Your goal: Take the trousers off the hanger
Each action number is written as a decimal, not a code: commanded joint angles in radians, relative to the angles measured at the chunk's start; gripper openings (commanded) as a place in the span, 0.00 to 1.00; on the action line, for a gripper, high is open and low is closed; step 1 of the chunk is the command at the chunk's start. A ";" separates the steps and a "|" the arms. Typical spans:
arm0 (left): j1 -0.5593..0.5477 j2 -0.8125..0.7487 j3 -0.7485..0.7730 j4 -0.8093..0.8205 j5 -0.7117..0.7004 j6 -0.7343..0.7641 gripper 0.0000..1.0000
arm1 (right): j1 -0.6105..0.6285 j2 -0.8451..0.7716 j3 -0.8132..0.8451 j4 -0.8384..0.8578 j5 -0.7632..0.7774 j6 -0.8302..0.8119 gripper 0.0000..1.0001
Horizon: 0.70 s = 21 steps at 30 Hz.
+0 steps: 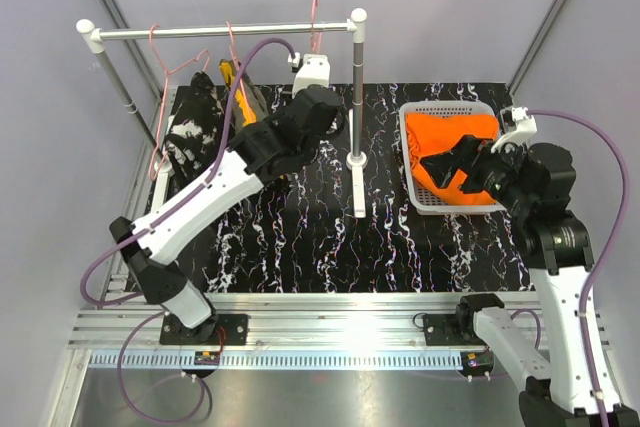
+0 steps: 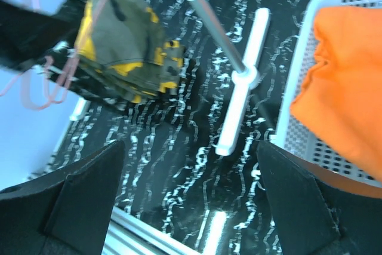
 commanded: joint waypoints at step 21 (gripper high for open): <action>0.090 0.116 0.084 0.094 0.229 -0.009 0.45 | 0.004 -0.118 -0.047 -0.071 -0.068 0.025 0.99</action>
